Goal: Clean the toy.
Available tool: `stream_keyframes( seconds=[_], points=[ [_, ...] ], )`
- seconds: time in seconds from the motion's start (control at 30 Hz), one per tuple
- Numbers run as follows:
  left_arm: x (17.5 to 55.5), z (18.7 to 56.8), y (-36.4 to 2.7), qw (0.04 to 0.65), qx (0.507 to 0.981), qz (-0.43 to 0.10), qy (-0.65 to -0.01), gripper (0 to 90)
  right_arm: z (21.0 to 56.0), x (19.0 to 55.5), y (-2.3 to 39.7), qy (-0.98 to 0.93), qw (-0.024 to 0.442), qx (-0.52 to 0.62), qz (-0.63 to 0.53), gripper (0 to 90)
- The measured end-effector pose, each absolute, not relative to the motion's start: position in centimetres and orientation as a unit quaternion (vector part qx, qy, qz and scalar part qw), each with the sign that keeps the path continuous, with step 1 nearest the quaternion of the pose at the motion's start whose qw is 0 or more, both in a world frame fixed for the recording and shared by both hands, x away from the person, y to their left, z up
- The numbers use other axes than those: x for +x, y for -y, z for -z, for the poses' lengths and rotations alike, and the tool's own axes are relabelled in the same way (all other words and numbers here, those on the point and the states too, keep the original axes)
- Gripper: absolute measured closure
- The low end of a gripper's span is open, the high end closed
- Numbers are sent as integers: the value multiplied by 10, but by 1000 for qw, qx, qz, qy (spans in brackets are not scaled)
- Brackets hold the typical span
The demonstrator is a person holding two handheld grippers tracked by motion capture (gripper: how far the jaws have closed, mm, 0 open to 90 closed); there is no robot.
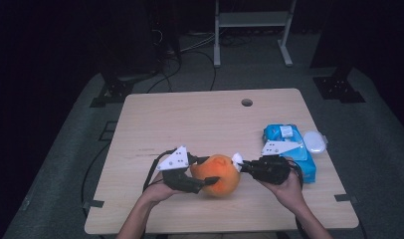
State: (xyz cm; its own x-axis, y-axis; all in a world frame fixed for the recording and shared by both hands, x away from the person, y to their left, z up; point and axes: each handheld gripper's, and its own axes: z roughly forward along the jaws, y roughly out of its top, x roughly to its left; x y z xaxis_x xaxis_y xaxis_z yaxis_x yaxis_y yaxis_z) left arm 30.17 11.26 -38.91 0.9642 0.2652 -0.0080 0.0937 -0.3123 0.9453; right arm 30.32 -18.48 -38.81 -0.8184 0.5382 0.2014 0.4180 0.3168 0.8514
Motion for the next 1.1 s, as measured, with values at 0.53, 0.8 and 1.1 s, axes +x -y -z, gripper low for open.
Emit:
stream_keyframes(
  seconds=[0.53, 0.8, 1.1],
  points=[
    [304, 417, -83, 520, 838, -89, -141, 323, 381, 304, 194, -808, 65, 307, -499, 828],
    [299, 414, -77, 517, 841, -100, -123, 244, 377, 289, 159, -844, 105, 251, -463, 826],
    [315, 422, -100, 553, 817, -46, -157, 114, 385, 297, 180, -836, 91, 281, -463, 826]
  ],
)
